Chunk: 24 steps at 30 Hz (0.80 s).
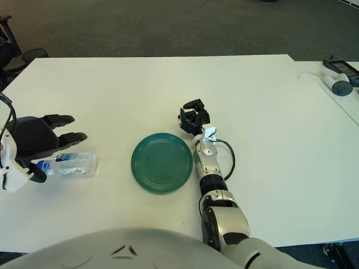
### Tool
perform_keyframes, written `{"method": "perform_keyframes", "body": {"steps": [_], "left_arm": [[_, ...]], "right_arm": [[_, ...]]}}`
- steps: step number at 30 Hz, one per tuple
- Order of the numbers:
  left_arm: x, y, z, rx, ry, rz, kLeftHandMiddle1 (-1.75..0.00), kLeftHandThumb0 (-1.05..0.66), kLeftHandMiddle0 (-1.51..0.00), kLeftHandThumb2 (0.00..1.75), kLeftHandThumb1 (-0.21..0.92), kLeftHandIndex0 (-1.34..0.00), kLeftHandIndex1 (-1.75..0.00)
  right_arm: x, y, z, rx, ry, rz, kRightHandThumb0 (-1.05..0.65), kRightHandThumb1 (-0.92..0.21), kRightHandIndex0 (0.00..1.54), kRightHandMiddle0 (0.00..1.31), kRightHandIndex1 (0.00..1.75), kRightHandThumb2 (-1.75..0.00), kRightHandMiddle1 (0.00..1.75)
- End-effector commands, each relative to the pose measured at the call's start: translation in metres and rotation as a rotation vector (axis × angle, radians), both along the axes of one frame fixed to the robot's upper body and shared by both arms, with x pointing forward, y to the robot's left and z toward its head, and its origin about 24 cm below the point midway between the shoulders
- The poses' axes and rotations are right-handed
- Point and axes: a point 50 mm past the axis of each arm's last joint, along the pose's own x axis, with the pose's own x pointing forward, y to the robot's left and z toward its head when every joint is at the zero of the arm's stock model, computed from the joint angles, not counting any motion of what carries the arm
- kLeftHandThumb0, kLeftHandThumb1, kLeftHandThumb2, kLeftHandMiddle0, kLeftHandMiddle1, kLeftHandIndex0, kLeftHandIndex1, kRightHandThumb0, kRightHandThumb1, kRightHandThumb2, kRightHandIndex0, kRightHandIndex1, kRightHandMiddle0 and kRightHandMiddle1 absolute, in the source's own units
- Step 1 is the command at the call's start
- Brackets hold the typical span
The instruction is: Put the bottle into the plate.
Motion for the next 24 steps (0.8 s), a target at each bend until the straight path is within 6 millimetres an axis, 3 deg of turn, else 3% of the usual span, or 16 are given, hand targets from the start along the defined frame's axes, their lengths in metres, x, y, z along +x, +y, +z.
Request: {"method": "perform_keyframes", "body": {"steps": [1,24], "left_arm": [[0.002,0.001,-0.003,0.003,0.021,0.046,0.0,-1.05,0.0,0.5,0.92,0.0,0.0],[0.007,-0.012,-0.007,0.055,0.108,0.161,0.0,-1.05,0.0,0.67,0.92,0.0,0.0]], "right_arm": [[-0.028,-0.006,-0.043,0.022,0.222,-0.027,-0.01,-0.6,0.52,0.32,1.45,-0.87,1.7],[-0.028,-0.007,-0.041,0.027,0.202,-0.016,-0.01,-0.57,0.55,0.32,1.45,-0.9,1.7]]}}
